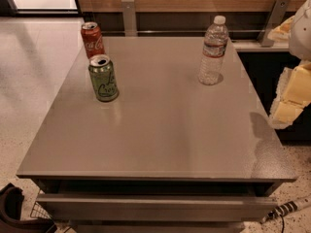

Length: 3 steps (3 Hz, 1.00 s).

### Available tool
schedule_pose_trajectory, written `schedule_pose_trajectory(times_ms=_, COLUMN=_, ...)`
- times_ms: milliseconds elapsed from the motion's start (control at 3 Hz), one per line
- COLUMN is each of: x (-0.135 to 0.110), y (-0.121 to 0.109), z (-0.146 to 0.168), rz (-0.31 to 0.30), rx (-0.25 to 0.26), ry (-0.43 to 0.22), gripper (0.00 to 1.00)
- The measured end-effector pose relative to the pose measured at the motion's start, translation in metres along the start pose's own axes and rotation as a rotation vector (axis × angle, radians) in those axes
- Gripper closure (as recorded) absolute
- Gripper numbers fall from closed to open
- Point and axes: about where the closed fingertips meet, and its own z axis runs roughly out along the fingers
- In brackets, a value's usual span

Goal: Knock water bottle over

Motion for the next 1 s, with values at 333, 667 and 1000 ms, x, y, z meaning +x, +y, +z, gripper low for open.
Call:
schedule_pose_trajectory(times_ms=333, x=0.000, y=0.000, z=0.000, rz=0.000, rx=0.000, ry=0.000, gripper=0.00)
schedule_pose_trajectory(times_ms=667, x=0.002, y=-0.005, z=-0.001, rz=0.019, rx=0.019, ry=-0.015, gripper=0.00)
schedule_pose_trajectory(times_ms=1000, x=0.005, y=-0.025, z=0.009, rz=0.082, rx=0.064, ry=-0.089, gripper=0.00)
